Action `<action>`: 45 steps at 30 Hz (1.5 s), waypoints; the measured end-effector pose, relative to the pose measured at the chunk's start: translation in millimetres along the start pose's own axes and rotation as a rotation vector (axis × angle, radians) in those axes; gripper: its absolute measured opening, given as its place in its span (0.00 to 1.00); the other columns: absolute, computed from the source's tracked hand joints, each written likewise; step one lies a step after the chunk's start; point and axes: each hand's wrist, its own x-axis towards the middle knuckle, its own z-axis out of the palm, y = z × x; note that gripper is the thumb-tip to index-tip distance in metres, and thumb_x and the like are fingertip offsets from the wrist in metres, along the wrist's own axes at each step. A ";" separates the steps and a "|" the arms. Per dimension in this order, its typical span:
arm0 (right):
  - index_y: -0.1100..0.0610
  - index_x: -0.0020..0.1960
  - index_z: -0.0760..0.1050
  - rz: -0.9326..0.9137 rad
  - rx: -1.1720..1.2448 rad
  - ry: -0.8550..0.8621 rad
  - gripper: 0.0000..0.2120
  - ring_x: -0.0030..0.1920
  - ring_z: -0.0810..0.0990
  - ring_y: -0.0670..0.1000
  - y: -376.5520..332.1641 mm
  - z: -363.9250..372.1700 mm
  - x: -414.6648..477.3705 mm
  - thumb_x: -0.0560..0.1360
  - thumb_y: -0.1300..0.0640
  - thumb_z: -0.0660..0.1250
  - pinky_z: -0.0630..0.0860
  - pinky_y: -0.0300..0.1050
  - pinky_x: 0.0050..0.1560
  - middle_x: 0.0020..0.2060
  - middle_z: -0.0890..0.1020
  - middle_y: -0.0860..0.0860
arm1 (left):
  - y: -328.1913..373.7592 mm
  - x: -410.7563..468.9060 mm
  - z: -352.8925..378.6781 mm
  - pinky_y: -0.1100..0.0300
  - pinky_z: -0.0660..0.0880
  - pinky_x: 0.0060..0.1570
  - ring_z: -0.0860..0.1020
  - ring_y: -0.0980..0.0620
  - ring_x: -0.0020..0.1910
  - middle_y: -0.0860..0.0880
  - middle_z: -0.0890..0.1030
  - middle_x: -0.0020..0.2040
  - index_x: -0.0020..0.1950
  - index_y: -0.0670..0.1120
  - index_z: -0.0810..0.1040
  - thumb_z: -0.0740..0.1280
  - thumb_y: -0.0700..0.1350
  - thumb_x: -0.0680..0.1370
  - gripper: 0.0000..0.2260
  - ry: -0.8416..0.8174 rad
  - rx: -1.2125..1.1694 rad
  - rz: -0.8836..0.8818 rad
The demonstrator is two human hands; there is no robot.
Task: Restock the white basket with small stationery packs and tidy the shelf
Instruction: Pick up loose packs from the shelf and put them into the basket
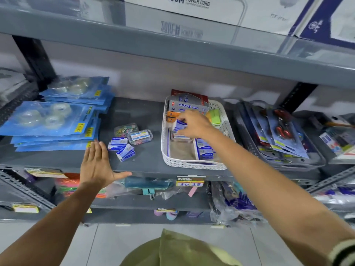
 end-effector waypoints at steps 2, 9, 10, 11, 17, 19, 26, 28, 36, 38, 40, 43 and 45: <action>0.56 0.59 0.78 0.032 -0.051 -0.012 0.20 0.56 0.77 0.56 22.4 -1.0 -5.6 0.69 0.52 0.74 0.77 0.51 0.54 0.55 0.79 0.54 | -0.3 -0.3 -0.2 0.44 0.54 0.74 0.59 0.34 0.74 0.30 0.61 0.73 0.72 0.29 0.59 0.48 0.84 0.55 0.67 -0.004 0.003 0.003; 0.53 0.58 0.78 0.150 -0.165 -0.123 0.18 0.53 0.80 0.56 71.7 5.2 -39.0 0.69 0.53 0.73 0.71 0.43 0.44 0.53 0.81 0.51 | 1.2 -3.4 -1.4 0.45 0.53 0.74 0.58 0.35 0.74 0.30 0.61 0.73 0.72 0.29 0.59 0.47 0.84 0.56 0.66 0.013 -0.010 0.014; 0.53 0.59 0.77 0.154 -0.191 -0.128 0.19 0.54 0.80 0.56 75.2 6.4 -43.6 0.69 0.54 0.73 0.71 0.44 0.45 0.54 0.81 0.51 | 1.3 -3.7 -1.1 0.45 0.53 0.74 0.58 0.35 0.75 0.30 0.61 0.73 0.73 0.29 0.59 0.47 0.83 0.56 0.66 0.015 -0.008 0.016; 0.53 0.59 0.78 0.156 -0.217 -0.131 0.19 0.55 0.79 0.56 78.8 8.2 -47.3 0.69 0.54 0.72 0.71 0.45 0.48 0.55 0.81 0.51 | 1.0 -3.8 -0.9 0.45 0.52 0.74 0.58 0.35 0.75 0.30 0.60 0.74 0.73 0.30 0.59 0.47 0.83 0.56 0.66 0.015 -0.006 0.017; 0.52 0.56 0.78 0.172 -0.365 -0.173 0.15 0.57 0.78 0.55 93.6 19.2 -59.8 0.70 0.53 0.70 0.69 0.51 0.59 0.54 0.82 0.51 | 0.9 -2.7 0.2 0.45 0.52 0.75 0.57 0.36 0.75 0.31 0.60 0.74 0.74 0.31 0.57 0.47 0.83 0.57 0.65 0.024 0.011 0.012; 0.53 0.52 0.77 0.155 -0.407 -0.178 0.12 0.56 0.79 0.55 94.0 21.6 -61.4 0.71 0.50 0.71 0.69 0.51 0.60 0.52 0.82 0.52 | 0.9 -2.9 0.4 0.46 0.51 0.75 0.56 0.37 0.76 0.32 0.59 0.75 0.74 0.31 0.56 0.47 0.83 0.57 0.65 0.029 0.018 0.007; 0.53 0.52 0.76 0.109 -0.455 -0.197 0.22 0.56 0.78 0.55 94.6 27.1 -63.2 0.68 0.37 0.70 0.67 0.53 0.62 0.52 0.81 0.52 | -0.4 -1.9 3.1 0.46 0.51 0.75 0.56 0.38 0.76 0.33 0.59 0.75 0.74 0.32 0.56 0.46 0.83 0.58 0.64 0.046 0.023 0.011; 0.53 0.54 0.75 0.091 -0.458 -0.195 0.24 0.58 0.78 0.55 97.0 28.8 -64.1 0.68 0.37 0.71 0.67 0.53 0.62 0.55 0.80 0.52 | -0.8 -1.4 4.4 0.46 0.51 0.75 0.56 0.38 0.76 0.33 0.59 0.75 0.74 0.32 0.56 0.47 0.83 0.58 0.64 0.048 0.023 0.012; 0.54 0.58 0.76 0.054 -0.453 -0.174 0.20 0.58 0.77 0.54 101.7 33.4 -66.7 0.70 0.45 0.72 0.68 0.52 0.61 0.56 0.79 0.52 | -0.1 -2.1 0.7 0.48 0.48 0.76 0.52 0.40 0.77 0.36 0.55 0.77 0.76 0.34 0.53 0.44 0.84 0.57 0.65 0.022 0.056 -0.009; 0.54 0.55 0.78 0.045 -0.475 -0.170 0.18 0.55 0.79 0.54 103.3 35.0 -66.3 0.70 0.45 0.72 0.69 0.50 0.61 0.54 0.81 0.52 | 1.1 -2.5 -0.2 0.49 0.48 0.76 0.52 0.40 0.77 0.36 0.55 0.77 0.76 0.34 0.53 0.43 0.84 0.57 0.65 0.018 0.065 -0.011; 0.54 0.54 0.79 0.041 -0.490 -0.165 0.17 0.53 0.80 0.55 103.7 36.9 -65.3 0.70 0.45 0.72 0.70 0.49 0.61 0.52 0.83 0.52 | 1.2 -2.5 -0.7 0.49 0.48 0.76 0.52 0.40 0.77 0.36 0.55 0.77 0.76 0.34 0.53 0.42 0.84 0.57 0.65 0.020 0.070 -0.012; 0.53 0.54 0.79 0.046 -0.500 -0.165 0.17 0.53 0.81 0.55 103.7 38.2 -65.3 0.70 0.45 0.72 0.69 0.49 0.61 0.51 0.83 0.52 | 0.7 -2.2 -0.8 0.49 0.48 0.76 0.52 0.40 0.77 0.36 0.55 0.77 0.76 0.35 0.53 0.42 0.84 0.57 0.65 0.025 0.073 -0.011; 0.52 0.55 0.79 0.046 -0.479 -0.171 0.17 0.54 0.80 0.55 104.9 37.7 -65.1 0.70 0.45 0.72 0.69 0.50 0.61 0.53 0.83 0.51 | 0.9 -2.3 -0.9 0.49 0.48 0.76 0.52 0.41 0.77 0.36 0.55 0.77 0.76 0.35 0.53 0.41 0.84 0.57 0.65 0.025 0.077 -0.010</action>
